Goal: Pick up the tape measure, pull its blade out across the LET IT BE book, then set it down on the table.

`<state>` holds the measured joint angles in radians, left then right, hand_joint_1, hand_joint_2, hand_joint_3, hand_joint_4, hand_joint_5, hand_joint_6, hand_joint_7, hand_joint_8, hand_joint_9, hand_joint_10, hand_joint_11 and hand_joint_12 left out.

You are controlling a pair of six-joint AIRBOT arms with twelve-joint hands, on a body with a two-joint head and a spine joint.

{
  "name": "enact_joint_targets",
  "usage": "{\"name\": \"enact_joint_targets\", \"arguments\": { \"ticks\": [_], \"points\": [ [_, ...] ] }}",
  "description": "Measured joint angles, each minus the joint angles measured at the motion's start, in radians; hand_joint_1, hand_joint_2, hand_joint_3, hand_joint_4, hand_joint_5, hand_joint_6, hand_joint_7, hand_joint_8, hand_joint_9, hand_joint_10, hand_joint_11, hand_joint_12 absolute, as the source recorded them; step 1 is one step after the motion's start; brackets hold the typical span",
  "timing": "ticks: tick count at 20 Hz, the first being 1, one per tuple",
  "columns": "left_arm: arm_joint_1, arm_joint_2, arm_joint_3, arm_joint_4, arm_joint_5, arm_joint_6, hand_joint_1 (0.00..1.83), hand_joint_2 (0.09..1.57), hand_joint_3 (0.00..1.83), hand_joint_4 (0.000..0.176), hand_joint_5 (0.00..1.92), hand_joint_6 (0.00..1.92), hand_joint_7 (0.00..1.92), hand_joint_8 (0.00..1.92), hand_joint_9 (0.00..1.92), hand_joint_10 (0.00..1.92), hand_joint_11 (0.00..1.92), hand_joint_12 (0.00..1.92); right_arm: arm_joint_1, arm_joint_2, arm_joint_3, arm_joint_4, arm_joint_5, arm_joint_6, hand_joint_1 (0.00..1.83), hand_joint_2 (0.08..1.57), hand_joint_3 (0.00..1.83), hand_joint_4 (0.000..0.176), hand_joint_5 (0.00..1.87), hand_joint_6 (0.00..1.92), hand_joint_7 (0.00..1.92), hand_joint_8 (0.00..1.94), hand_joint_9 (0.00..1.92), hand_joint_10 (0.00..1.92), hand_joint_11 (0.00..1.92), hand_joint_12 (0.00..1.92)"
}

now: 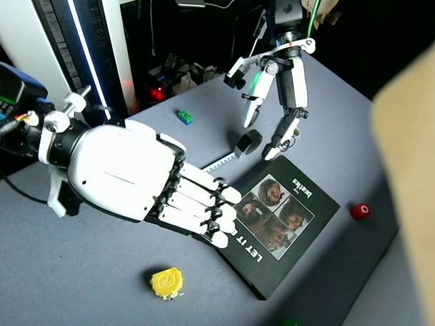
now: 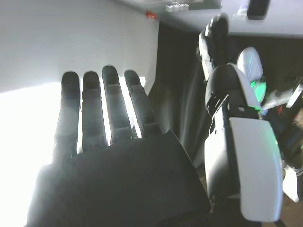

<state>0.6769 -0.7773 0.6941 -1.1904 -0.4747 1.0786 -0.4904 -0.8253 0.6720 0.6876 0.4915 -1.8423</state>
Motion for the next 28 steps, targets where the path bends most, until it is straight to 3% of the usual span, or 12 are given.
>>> {"name": "enact_joint_targets", "arguments": {
  "ticks": [6, 8, 11, 15, 20, 28],
  "points": [
    [0.074, 0.0, -0.036, 0.219, -0.077, -0.001, 1.23, 1.08, 0.01, 0.0, 0.67, 0.0, 0.66, 0.0, 0.57, 0.0, 0.32, 0.59, -0.013, -0.002, -0.032, -0.069, 0.031, 0.052, 0.06, 1.14, 0.0, 0.0, 0.03, 0.0, 0.12, 0.0, 0.09, 0.0, 0.0, 0.39],
    [0.101, 0.0, -0.046, 0.252, -0.093, -0.002, 1.22, 1.1, 0.01, 0.0, 0.65, 0.0, 0.65, 0.0, 0.57, 0.0, 0.33, 0.6, -0.011, -0.003, -0.035, -0.077, 0.019, 0.062, 0.06, 1.14, 0.0, 0.0, 0.03, 0.0, 0.12, 0.0, 0.09, 0.0, 0.0, 0.39],
    [0.138, -0.011, -0.049, 0.264, -0.12, -0.015, 1.21, 1.11, 0.01, 0.0, 0.63, 0.0, 0.64, 0.0, 0.55, 0.0, 0.31, 0.59, -0.011, -0.003, -0.035, -0.076, 0.02, 0.064, 0.05, 1.14, 0.0, 0.0, 0.04, 0.0, 0.13, 0.0, 0.09, 0.0, 0.0, 0.38],
    [0.213, -0.041, -0.049, 0.293, -0.237, -0.131, 1.22, 1.11, 0.0, 0.0, 0.65, 0.01, 0.65, 0.0, 0.55, 0.0, 0.3, 0.59, -0.011, -0.003, -0.036, -0.18, 0.029, 0.122, 0.05, 1.15, 0.0, 0.0, 0.05, 0.01, 0.13, 0.0, 0.09, 0.0, 0.0, 0.38],
    [0.229, -0.056, -0.028, 0.323, -0.279, -0.146, 1.24, 1.08, 0.0, 0.0, 0.67, 0.01, 0.65, 0.0, 0.56, 0.0, 0.31, 0.59, -0.026, -0.005, -0.036, -0.17, 0.023, 0.126, 0.05, 1.15, 0.0, 0.0, 0.04, 0.0, 0.13, 0.0, 0.09, 0.0, 0.0, 0.38],
    [0.309, -0.08, 0.009, 0.336, -0.319, -0.241, 1.24, 1.08, 0.0, 0.0, 0.71, 0.02, 0.66, 0.01, 0.57, 0.01, 0.34, 0.61, -0.047, -0.03, -0.031, -0.144, 0.108, 0.126, 0.05, 1.15, 0.0, 0.0, 0.06, 0.01, 0.14, 0.0, 0.1, 0.0, 0.0, 0.37]
  ]
}}
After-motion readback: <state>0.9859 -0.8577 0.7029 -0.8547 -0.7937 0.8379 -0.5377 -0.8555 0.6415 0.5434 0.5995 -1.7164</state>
